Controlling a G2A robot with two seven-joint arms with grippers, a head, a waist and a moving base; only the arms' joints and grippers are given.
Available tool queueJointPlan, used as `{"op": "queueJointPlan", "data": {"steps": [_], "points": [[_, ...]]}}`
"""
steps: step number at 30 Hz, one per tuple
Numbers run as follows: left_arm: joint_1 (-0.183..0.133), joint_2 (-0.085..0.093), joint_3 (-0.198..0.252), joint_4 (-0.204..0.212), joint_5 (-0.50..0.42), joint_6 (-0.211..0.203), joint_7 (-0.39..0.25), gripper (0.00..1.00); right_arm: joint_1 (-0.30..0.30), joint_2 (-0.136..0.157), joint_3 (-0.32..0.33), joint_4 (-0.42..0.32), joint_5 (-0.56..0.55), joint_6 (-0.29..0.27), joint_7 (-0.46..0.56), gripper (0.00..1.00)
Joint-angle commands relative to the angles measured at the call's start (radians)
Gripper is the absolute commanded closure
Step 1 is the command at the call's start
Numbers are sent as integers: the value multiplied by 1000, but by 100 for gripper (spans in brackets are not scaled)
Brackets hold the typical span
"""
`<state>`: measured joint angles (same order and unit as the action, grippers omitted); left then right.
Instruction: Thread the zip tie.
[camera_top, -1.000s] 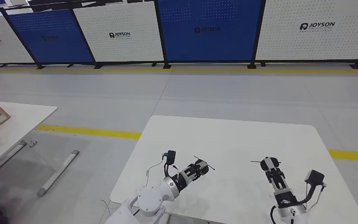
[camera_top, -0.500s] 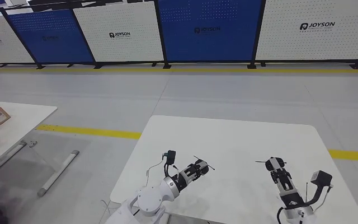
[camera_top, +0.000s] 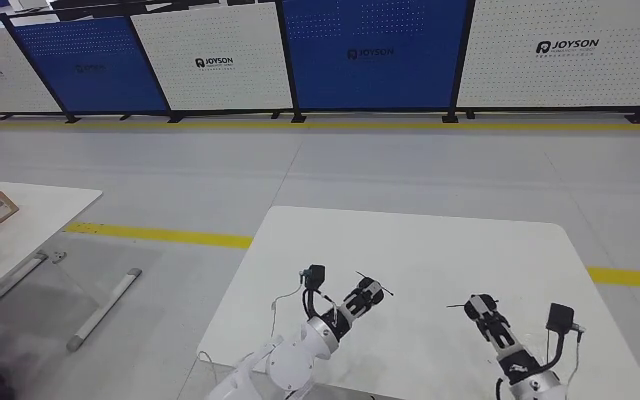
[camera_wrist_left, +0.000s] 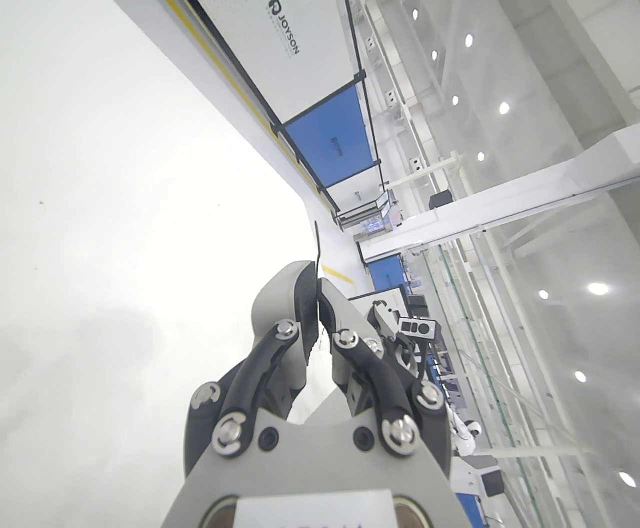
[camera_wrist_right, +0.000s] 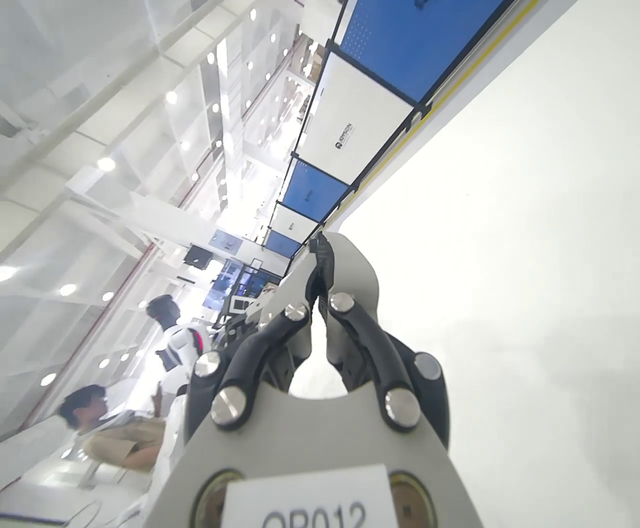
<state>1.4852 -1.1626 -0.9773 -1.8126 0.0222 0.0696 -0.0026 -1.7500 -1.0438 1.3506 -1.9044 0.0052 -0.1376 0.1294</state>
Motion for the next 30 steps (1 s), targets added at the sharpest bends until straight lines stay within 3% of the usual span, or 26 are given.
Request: {"op": "queueJointPlan", "data": {"steps": [1, 9, 14, 20, 30], "points": [[-3, -2, 6, 1, 4, 4, 4, 100, 1, 0, 0, 1, -13, 2, -4, 100], [-4, -3, 5, 4, 3, 1, 14, 100, 6, -3, -3, 5, -34, 3, -31, 100], [-15, -16, 33, 7, 64, 1, 127, 100, 27, -20, -79, 17, -99, -28, -114, 100], [-40, -33, 70, 29, 102, 24, 177, 100, 76, -43, -162, 61, -146, -40, -195, 100], [-41, -34, 70, 32, 104, 23, 177, 100, 77, -44, -162, 61, -146, -39, -195, 100]]}}
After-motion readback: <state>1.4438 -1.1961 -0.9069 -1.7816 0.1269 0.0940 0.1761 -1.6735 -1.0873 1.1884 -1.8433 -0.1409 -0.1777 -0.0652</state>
